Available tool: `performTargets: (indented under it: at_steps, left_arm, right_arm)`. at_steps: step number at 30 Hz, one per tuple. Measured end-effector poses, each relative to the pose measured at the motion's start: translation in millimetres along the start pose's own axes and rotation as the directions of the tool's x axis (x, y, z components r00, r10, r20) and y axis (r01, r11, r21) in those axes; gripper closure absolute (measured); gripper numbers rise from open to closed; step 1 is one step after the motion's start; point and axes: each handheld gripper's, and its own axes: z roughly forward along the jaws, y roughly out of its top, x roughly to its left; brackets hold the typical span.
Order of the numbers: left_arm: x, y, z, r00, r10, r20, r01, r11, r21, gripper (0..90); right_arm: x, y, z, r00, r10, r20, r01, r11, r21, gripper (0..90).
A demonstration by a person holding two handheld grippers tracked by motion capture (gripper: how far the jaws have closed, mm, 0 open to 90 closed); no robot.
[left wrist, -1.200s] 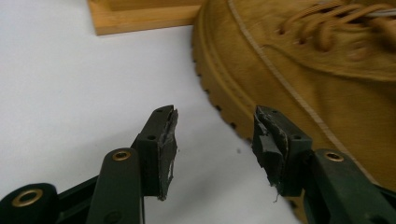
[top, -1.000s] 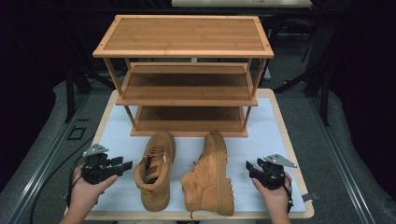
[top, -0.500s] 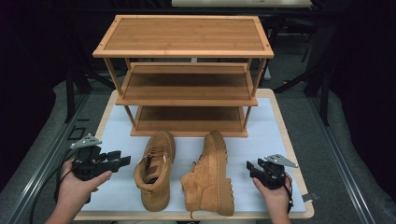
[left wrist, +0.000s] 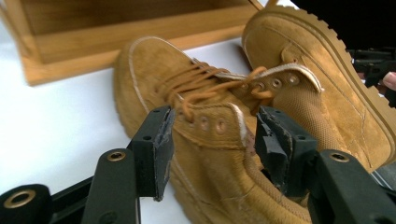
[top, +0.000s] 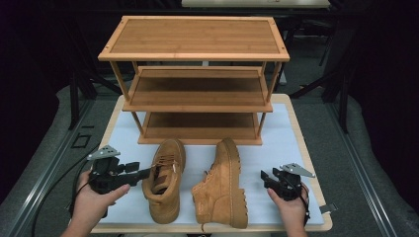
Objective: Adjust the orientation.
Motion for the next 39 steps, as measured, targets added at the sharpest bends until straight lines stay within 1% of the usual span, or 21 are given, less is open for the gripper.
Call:
performTargets:
  at_steps: [1, 5, 7, 8, 10, 14, 18, 20, 22, 23, 24, 25, 26, 27, 28, 29, 31, 32, 36, 37, 39]
  left_arm:
    - [-2.6, -2.7, 5.8, 1.0000, 0.002, 0.002, -0.002, 0.9999, 0.012, 49.1]
    - [-5.5, -7.5, 14.6, 0.9999, 0.015, -0.004, -0.015, 0.9995, 0.026, 57.5]
    - [-5.7, -8.8, 16.6, 0.9999, 0.011, 0.000, -0.011, 0.9998, 0.017, 60.0]
    - [-6.0, -8.9, 16.9, 0.9999, 0.010, -0.003, -0.010, 0.9998, 0.015, 60.7]
    - [-6.0, -8.7, 16.3, 0.9999, 0.014, -0.005, -0.014, 0.9997, 0.018, 63.9]
    - [-8.9, -9.1, 16.0, 0.9994, 0.027, -0.022, -0.026, 0.9996, 0.014, 72.3]
    - [-10.0, -6.4, 15.8, 0.9987, 0.043, -0.029, -0.042, 0.9986, 0.033, 77.0]
    - [-7.6, -0.4, 13.1, 0.9951, 0.081, -0.056, -0.077, 0.9946, 0.070, 78.0]
    - [-6.7, 0.9, 12.5, 0.9941, 0.083, -0.070, -0.078, 0.9944, 0.072, 78.8]
    - [0.8, 5.9, 9.5, 0.9915, 0.097, -0.087, -0.090, 0.9922, 0.086, 79.0]
    - [0.8, 5.9, 9.5, 0.9915, 0.097, -0.087, -0.090, 0.9922, 0.086, 79.2]
    - [9.2, 10.6, 8.5, 0.9899, 0.104, -0.097, -0.094, 0.9903, 0.102, 79.3]
    - [12.9, 12.9, 8.6, 0.9899, 0.102, -0.099, -0.091, 0.9898, 0.109, 79.4]
    - [16.7, 15.7, 8.4, 0.9884, 0.116, -0.098, -0.103, 0.9868, 0.125, 79.6]
    - [16.7, 15.7, 8.4, 0.9884, 0.116, -0.098, -0.103, 0.9868, 0.125, 79.7]
    - [20.4, 20.5, 8.6, 0.9865, 0.128, -0.102, -0.112, 0.9820, 0.152, 79.9]
    - [21.9, 25.7, 9.7, 0.9825, 0.156, -0.102, -0.136, 0.9743, 0.180, 80.0]
    - [21.9, 25.7, 9.7, 0.9825, 0.156, -0.102, -0.136, 0.9743, 0.180, 80.0]
    - [22.3, 32.8, 12.7, 0.9785, 0.172, -0.114, -0.144, 0.9653, 0.217, 79.9]
    - [22.8, 34.2, 13.4, 0.9766, 0.180, -0.117, -0.149, 0.9606, 0.235, 79.7]
    - [22.9, 34.3, 13.9, 0.9762, 0.182, -0.118, -0.150, 0.9582, 0.244, 79.4]
  right_arm:
    - [-0.5, -0.1, 0.1, 1.0000, 0.000, 0.003, 0.000, 1.000, 0.003, 48.3]
    - [-1.4, -0.4, 0.9, 1.0000, 0.003, -0.001, -0.003, 1.000, -0.002, 48.2]
    - [-1.5, -0.3, 0.4, 1.0000, 0.002, 0.001, -0.002, 1.000, 0.007, 48.1]
    - [-1.3, -0.7, 1.6, 1.0000, 0.003, -0.001, -0.003, 1.000, -0.009, 48.1]
    - [-1.2, -0.8, 1.6, 1.0000, 0.002, -0.002, -0.002, 1.000, -0.009, 48.0]
    - [-1.4, -0.6, 1.1, 1.0000, 0.001, 0.002, -0.001, 1.000, 0.008, 47.8]
    - [-1.5, -0.7, 1.2, 1.0000, 0.002, 0.001, -0.002, 1.000, 0.010, 47.4]
    - [-1.1, -0.8, 1.2, 1.0000, 0.004, 0.001, -0.004, 1.000, 0.010, 47.3]
    - [-1.0, -0.8, 1.1, 1.0000, 0.003, 0.001, -0.003, 1.000, 0.008, 47.2]
    - [-1.0, -0.8, 1.2, 1.0000, 0.004, 0.002, -0.004, 1.000, 0.006, 47.2]
    - [-1.0, -0.8, 1.2, 1.0000, 0.004, 0.002, -0.004, 1.000, 0.006, 47.2]
    - [-1.4, -0.7, 1.0, 1.0000, 0.006, 0.002, -0.006, 1.000, 0.007, 47.2]
    - [-1.5, -0.8, 1.0, 1.0000, 0.009, 0.001, -0.009, 1.000, 0.006, 47.2]
    - [-1.7, -0.8, 0.9, 1.0000, 0.009, 0.003, -0.009, 1.000, 0.006, 47.3]
    - [-1.7, -0.8, 0.9, 1.0000, 0.009, 0.002, -0.009, 1.000, 0.006, 47.2]
    - [-1.8, -0.8, 1.0, 0.9999, 0.010, 0.003, -0.010, 1.000, 0.007, 47.3]
    - [-1.7, -0.8, 1.1, 0.9999, 0.010, 0.002, -0.010, 1.000, 0.010, 47.3]
    - [-1.7, -0.8, 1.1, 0.9999, 0.010, 0.002, -0.010, 1.000, 0.010, 47.3]
    - [-1.9, -1.1, 1.8, 0.9999, 0.013, -0.003, -0.013, 1.000, 0.005, 47.3]
    - [-2.0, -1.2, 1.8, 0.9999, 0.013, -0.003, -0.013, 1.000, 0.003, 47.3]
    - [-2.1, -1.2, 1.7, 0.9999, 0.013, -0.002, -0.013, 1.000, 0.002, 47.3]
